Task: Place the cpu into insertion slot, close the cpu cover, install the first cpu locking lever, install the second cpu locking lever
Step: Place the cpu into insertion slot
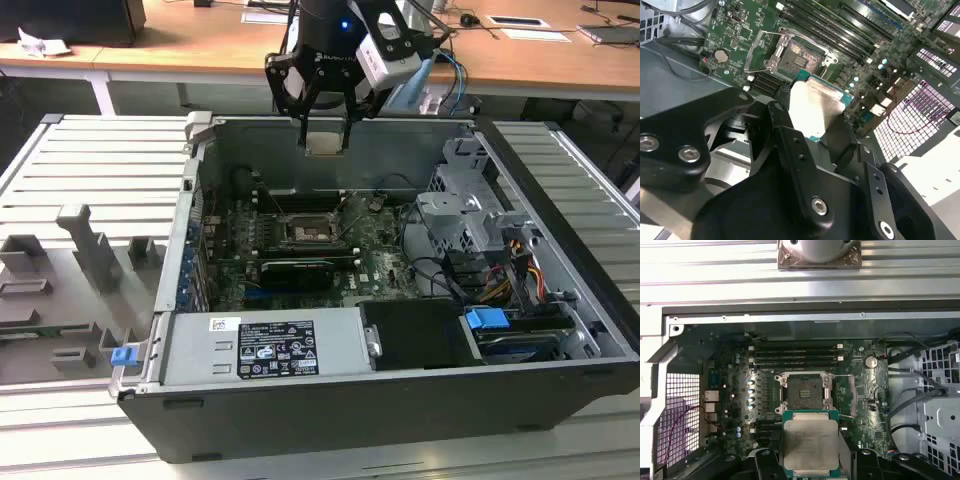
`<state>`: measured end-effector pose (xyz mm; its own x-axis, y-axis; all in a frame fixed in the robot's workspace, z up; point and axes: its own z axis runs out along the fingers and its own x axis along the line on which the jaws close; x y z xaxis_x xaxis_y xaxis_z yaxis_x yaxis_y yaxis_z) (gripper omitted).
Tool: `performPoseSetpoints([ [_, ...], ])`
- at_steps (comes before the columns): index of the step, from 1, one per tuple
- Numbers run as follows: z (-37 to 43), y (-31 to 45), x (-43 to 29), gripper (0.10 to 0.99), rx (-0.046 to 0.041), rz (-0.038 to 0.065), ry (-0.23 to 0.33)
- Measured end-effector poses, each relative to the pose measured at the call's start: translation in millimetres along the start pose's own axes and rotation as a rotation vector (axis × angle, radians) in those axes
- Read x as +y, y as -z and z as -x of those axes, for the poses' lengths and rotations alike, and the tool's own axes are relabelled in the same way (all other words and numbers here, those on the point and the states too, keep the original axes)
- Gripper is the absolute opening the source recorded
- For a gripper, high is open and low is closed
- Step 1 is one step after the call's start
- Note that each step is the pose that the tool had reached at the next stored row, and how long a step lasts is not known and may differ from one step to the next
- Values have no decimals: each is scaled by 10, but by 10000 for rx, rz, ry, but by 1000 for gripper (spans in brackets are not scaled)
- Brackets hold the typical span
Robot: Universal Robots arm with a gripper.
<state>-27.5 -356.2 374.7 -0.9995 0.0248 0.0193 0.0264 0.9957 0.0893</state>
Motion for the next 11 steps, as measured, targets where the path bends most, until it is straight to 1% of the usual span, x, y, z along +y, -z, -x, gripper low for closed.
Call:
performPoseSetpoints([
  [1, 0, 0, 0, 529, -1, 0, -17],
  [2, 0, -9, -1, 529, -33, 9, -358],
  [3, 0, -32, -3, 529, -41, 10, -500],
  [7, 1, -66, -6, 529, -36, 9, -507],
  [11, 1, -72, -7, 529, -44, -5, -583],
])
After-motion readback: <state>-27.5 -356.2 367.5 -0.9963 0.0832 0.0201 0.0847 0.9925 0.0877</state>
